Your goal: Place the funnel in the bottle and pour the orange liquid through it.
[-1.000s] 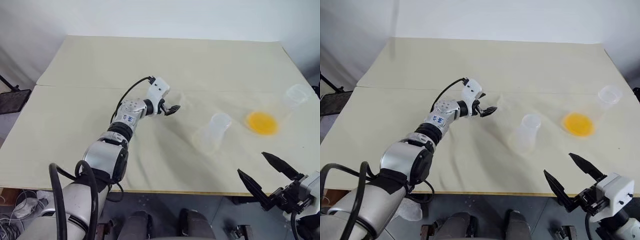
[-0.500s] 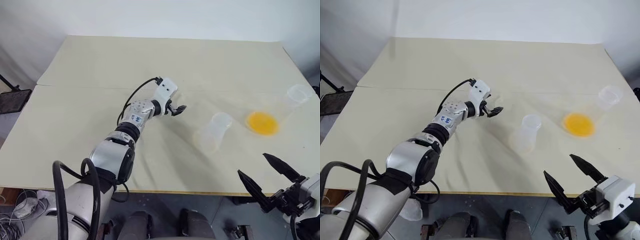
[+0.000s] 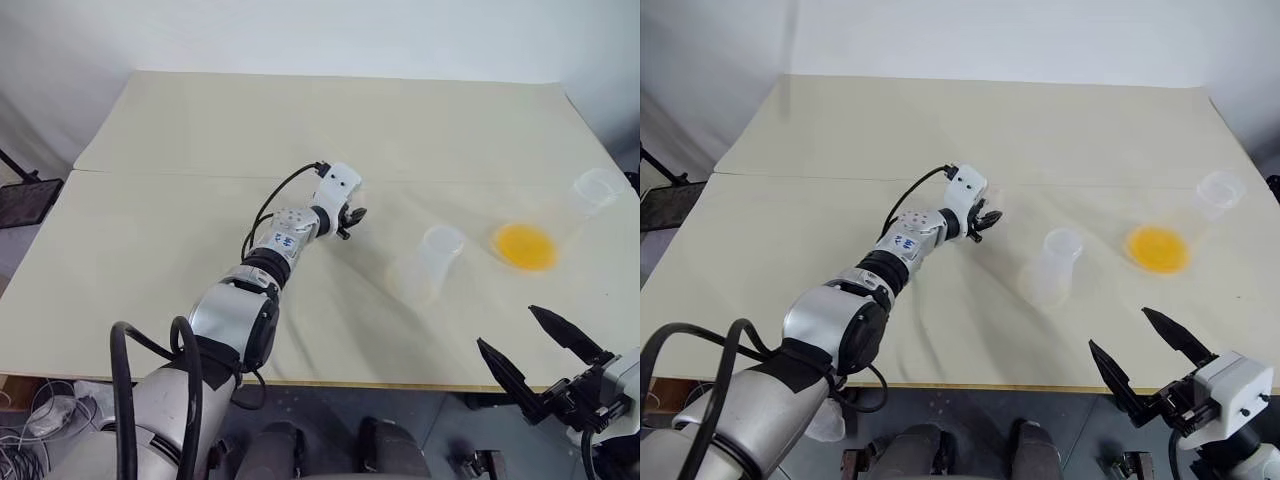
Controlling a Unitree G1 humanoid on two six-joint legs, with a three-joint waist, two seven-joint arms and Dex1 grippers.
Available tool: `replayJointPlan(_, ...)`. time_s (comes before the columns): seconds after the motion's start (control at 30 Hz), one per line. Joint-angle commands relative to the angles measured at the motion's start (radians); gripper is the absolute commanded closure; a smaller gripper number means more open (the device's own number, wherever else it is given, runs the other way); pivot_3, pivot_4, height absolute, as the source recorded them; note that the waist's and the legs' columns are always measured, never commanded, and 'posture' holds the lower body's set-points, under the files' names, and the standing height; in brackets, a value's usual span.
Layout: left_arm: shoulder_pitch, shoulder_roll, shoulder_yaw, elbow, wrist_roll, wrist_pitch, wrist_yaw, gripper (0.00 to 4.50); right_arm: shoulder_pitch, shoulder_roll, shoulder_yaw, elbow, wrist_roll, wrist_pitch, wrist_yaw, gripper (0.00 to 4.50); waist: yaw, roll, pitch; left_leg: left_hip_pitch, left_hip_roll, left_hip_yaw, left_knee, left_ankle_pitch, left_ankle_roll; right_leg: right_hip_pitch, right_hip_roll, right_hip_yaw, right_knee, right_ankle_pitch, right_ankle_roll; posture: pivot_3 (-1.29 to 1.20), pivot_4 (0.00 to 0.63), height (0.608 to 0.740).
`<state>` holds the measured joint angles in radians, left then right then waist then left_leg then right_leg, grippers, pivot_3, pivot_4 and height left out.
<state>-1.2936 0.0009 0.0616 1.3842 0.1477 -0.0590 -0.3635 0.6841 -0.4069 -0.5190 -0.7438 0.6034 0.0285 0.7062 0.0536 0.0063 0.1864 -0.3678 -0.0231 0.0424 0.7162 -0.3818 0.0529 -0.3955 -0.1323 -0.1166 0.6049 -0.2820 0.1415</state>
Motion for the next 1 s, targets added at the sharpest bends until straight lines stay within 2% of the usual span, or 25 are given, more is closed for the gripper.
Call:
replayJointPlan(0.03,-0.043,-0.007,0.015,-0.013,0.005,0.008,0.02,3.72,0.011,0.0,-0.028,-0.03,0.007,-0.024,-0.005,0.0,0.001,0.0,0.0,0.0,0.0,0.0,0.0,0.0,0.0,0.0,0.0,0.0,0.0,0.0,0.0,0.0,0.15,0.74)
replayJointPlan(0.1,-0.042,-0.002,0.015,-0.013,0.006,0.008,0.019,4.39,0.013,0.001,-0.029,-0.029,0.005,-0.027,-0.005,0.0,0.001,0.0,0.0,0.0,0.0,0.0,0.0,0.0,0.0,0.0,0.0,0.0,0.0,0.0,0.0,0.0,0.15,0.74)
replayJointPlan(0.13,-0.042,0.0,0.015,-0.014,0.007,0.007,0.016,4.46,0.014,0.001,-0.028,-0.029,0.005,-0.028,-0.005,0.0,0.001,0.0,0.0,0.0,0.0,0.0,0.0,0.0,0.0,0.0,0.0,0.0,0.0,0.0,0.0,0.0,0.15,0.74)
replayJointPlan(0.37,-0.048,0.037,0.028,-0.02,-0.003,-0.011,-0.048,4.46,0.007,0.001,-0.021,-0.015,0.0,-0.035,-0.001,0.0,-0.001,0.0,0.0,0.0,0.0,0.001,0.0,0.0,0.0,0.0,0.0,0.0,0.0,0.0,0.0,0.0,0.15,0.74)
replayJointPlan(0.5,-0.052,0.06,0.032,-0.027,-0.015,-0.035,-0.143,4.46,-0.012,-0.011,-0.023,0.001,0.002,-0.031,0.003,0.0,0.0,0.0,0.0,0.0,0.0,0.001,0.0,0.0,0.0,0.0,0.0,0.0,0.0,0.0,0.0,0.0,0.15,0.74)
replayJointPlan(0.7,-0.087,0.12,0.064,-0.046,-0.07,-0.038,-0.372,4.46,-0.022,-0.029,-0.033,0.007,0.013,-0.024,0.015,0.0,-0.002,0.0,0.0,0.0,-0.002,0.002,0.0,0.0,0.0,0.0,0.0,0.0,0.0,0.0,0.0,0.0,0.15,0.74)
replayJointPlan(0.87,-0.122,0.213,0.063,-0.086,-0.116,-0.026,-0.699,4.46,-0.042,-0.067,-0.057,0.012,0.04,-0.01,0.033,0.0,-0.008,0.0,0.0,0.0,-0.002,0.007,0.0,0.0,0.0,0.0,0.001,0.0,0.0,0.0,0.0,0.0,0.15,0.74)
replayJointPlan(1.0,-0.111,0.261,0.054,-0.124,-0.132,-0.012,-0.792,4.46,-0.056,-0.09,-0.072,0.023,0.057,-0.002,0.042,0.0,-0.005,0.0,0.0,0.0,0.0,0.009,0.0,0.0,0.0,-0.001,0.001,0.0,0.001,0.0,0.0,0.0,0.15,0.74)
